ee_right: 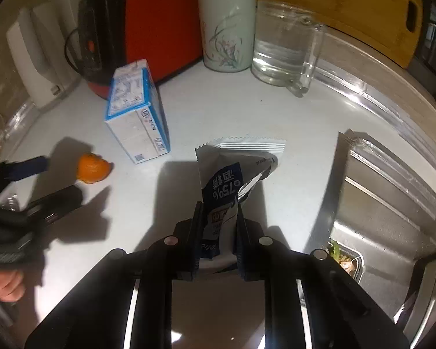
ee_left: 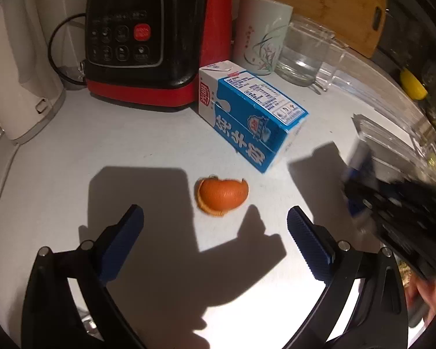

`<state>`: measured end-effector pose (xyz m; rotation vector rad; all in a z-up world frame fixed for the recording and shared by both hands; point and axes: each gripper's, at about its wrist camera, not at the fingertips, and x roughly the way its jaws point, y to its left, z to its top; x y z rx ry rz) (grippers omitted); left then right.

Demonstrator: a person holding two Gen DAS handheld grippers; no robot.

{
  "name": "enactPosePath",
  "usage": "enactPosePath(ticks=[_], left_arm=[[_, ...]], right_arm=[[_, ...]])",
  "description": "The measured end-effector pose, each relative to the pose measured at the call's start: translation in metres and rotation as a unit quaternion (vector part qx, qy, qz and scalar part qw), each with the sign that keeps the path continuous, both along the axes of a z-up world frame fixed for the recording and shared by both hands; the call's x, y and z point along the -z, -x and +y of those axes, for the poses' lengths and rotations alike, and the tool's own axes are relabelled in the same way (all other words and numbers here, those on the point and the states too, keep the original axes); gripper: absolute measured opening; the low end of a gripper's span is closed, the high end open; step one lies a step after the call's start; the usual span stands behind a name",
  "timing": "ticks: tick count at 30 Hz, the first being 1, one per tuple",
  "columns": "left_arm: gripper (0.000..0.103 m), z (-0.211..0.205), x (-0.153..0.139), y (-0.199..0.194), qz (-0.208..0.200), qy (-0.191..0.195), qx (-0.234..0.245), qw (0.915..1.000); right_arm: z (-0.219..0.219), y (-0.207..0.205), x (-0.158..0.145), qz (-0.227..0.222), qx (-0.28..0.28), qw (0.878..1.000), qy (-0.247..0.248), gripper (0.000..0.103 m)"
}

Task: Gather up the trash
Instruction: 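Grasp the white milk pouch with the right tool while the left tool grasps the orange peel, then carry the milk pouch and orange peel over the green basket and release both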

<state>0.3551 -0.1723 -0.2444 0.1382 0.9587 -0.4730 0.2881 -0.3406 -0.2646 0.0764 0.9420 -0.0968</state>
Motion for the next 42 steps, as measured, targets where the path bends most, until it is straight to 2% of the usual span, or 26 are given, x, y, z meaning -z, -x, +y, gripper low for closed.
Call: enactPosePath(ticks=[6, 8, 9, 10, 12, 17, 21, 24, 33, 42], left_arm=[[0.063, -0.009, 0.014, -0.016, 0.021, -0.01, -0.022, 0.9995], [0.055, -0.011, 0.013, -0.016, 0.008, -0.014, -0.023, 0.9996], [0.049, -0.012, 0.013, -0.016, 0.006, -0.014, -0.021, 0.9997], [0.038, -0.014, 0.012, -0.017, 0.006, -0.014, -0.02, 0.9997], [0.034, -0.013, 0.011, -0.02, 0.013, -0.018, -0.022, 0.9995], [0.029, -0.006, 0.005, -0.018, 0.018, -0.009, -0.033, 0.9993], [0.029, 0.003, -0.015, 0.007, 0.023, -0.007, -0.033, 0.9992], [0.029, 0.009, -0.033, 0.042, -0.001, -0.021, -0.03, 0.9993], [0.029, 0.034, -0.062, 0.161, -0.01, -0.023, -0.022, 0.9994], [0.029, 0.064, -0.057, 0.272, 0.02, -0.024, -0.014, 0.9994]], right_arm=[[-0.002, 0.03, -0.019, -0.026, -0.001, 0.999, -0.029, 0.02], [-0.003, 0.036, -0.021, -0.03, -0.002, 0.999, -0.041, 0.02], [-0.003, 0.038, -0.023, -0.032, -0.002, 0.999, -0.044, 0.02], [-0.003, 0.04, -0.024, -0.033, -0.002, 0.998, -0.045, 0.02], [-0.002, 0.045, -0.024, -0.032, -0.003, 0.998, -0.047, 0.02], [0.004, 0.057, -0.026, -0.027, 0.001, 0.998, -0.064, 0.02], [0.015, 0.075, -0.033, -0.03, -0.004, 0.997, -0.069, 0.02], [0.027, 0.095, -0.04, -0.033, -0.012, 0.998, -0.056, 0.02], [0.06, 0.186, -0.058, -0.035, -0.015, 0.999, -0.037, 0.02], [0.084, 0.289, -0.053, -0.02, -0.024, 0.998, -0.05, 0.021]])
